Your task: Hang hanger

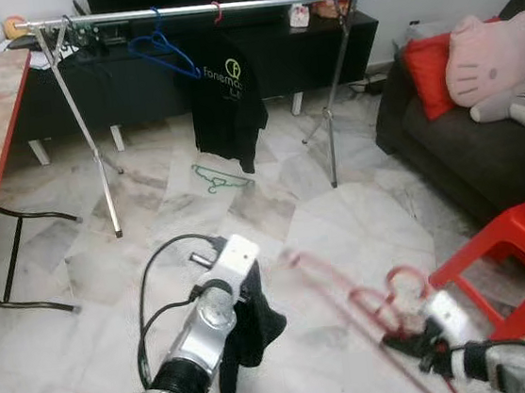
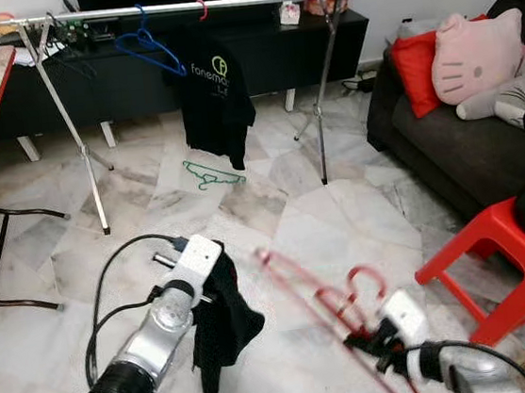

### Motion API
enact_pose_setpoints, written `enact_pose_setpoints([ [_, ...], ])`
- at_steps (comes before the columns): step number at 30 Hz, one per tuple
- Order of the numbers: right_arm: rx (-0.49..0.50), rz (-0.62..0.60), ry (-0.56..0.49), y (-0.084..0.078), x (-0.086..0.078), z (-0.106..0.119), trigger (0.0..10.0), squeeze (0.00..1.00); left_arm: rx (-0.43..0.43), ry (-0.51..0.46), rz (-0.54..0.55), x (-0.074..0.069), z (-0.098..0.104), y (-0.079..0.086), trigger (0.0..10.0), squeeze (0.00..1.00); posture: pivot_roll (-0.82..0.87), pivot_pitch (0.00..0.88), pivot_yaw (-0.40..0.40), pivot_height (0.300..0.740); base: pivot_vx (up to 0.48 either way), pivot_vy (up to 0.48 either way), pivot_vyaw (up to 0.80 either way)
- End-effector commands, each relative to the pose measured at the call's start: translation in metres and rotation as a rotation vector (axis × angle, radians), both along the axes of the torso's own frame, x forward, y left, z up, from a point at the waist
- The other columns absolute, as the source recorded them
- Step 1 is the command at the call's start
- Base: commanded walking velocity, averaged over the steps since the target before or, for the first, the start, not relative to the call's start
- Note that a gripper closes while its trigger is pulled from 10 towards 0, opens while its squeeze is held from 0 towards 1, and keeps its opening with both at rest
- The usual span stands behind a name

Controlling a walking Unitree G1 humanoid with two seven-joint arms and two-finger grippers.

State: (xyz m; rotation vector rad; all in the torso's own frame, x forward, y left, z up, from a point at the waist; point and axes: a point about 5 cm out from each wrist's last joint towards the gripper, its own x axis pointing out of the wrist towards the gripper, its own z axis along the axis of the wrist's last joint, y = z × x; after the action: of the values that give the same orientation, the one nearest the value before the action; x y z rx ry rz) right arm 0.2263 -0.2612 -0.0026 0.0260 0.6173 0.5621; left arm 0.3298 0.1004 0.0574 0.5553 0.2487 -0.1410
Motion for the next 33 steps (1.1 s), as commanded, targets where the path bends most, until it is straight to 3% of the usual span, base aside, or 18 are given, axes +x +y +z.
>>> enact_pose_setpoints([
  [1,-0.043,-0.152,0.012,-0.01,-0.003,-0.007,0.0,0.0,-0.019,-0.014,0.041,0.003,0.004,0.004,7.6,0.0,-0.09,0.0,-0.107,0.74,0.0,0.0,0.0],
  [2,-0.077,-0.198,0.037,-0.009,-0.006,-0.014,0.0,0.0,-0.024,-0.016,0.053,0.003,0.003,0.008,9.1,0.0,-0.09,0.0,-0.104,0.74,0.0,0.0,0.0],
  [3,-0.102,-0.212,0.048,-0.009,-0.008,-0.017,3.4,0.0,-0.023,-0.021,0.057,0.003,0.004,0.01,9.8,0.0,-0.09,0.0,-0.104,0.74,0.0,0.0,0.0],
  [4,-0.122,-0.235,0.071,-0.007,-0.011,-0.022,10.0,0.0,-0.026,-0.033,0.059,0.003,0.005,0.011,10.0,0.0,-0.09,0.0,-0.101,0.74,0.0,0.0,0.0],
  [7,-0.172,-0.315,0.114,0.005,-0.017,-0.038,10.0,0.0,-0.08,-0.084,0.034,0.002,0.011,0.011,10.0,0.0,-0.08,0.0,-0.098,0.74,0.0,0.0,0.0],
  [8,-0.179,-0.406,0.138,0.012,-0.02,-0.046,10.0,0.0,-0.156,-0.111,0.006,0.0,0.016,0.007,10.0,0.0,-0.08,0.0,-0.098,0.74,0.0,0.0,0.0],
  [9,-0.182,-0.44,0.147,0.014,-0.021,-0.048,10.0,0.0,-0.184,-0.121,-0.005,-0.001,0.018,0.005,10.0,0.0,-0.08,0.0,-0.098,0.74,0.0,0.0,0.0],
  [11,-0.185,-0.622,0.212,0.017,-0.031,-0.06,10.0,0.0,-0.269,-0.176,-0.053,-0.008,0.026,0.0,10.0,0.0,-0.07,0.0,-0.086,0.74,0.0,0.0,0.0],
  [14,-0.192,-0.74,0.275,0.02,-0.043,-0.069,10.0,0.0,-0.363,-0.21,-0.072,-0.017,0.031,-0.002,10.0,0.0,-0.05,0.0,-0.078,0.74,0.0,0.0,0.0],
  [17,-0.214,-0.837,0.336,0.025,-0.056,-0.078,10.0,0.0,-0.516,-0.234,-0.079,-0.029,0.04,-0.004,10.0,0.0,-0.03,0.0,-0.074,0.74,0.0,0.0,0.0],
  [25,-0.218,-0.801,0.334,0.039,-0.055,-0.081,10.0,0.0,-0.514,-0.305,-0.133,-0.049,0.054,0.002,10.0,0.0,-0.02,0.0,-0.051,0.74,0.0,0.0,0.0],
  [28,-0.226,-0.786,0.336,0.044,-0.055,-0.082,10.0,0.0,-0.492,-0.315,-0.153,-0.055,0.059,0.012,10.0,0.0,-0.02,0.0,-0.048,0.74,0.0,0.0,0.0],
  [33,-0.252,-0.767,0.353,0.046,-0.059,-0.084,10.0,0.0,-0.45,-0.309,-0.069,-0.06,0.059,0.041,10.0,0.0,0.0,0.0,-0.036,0.74,0.0,0.0,0.0],
])
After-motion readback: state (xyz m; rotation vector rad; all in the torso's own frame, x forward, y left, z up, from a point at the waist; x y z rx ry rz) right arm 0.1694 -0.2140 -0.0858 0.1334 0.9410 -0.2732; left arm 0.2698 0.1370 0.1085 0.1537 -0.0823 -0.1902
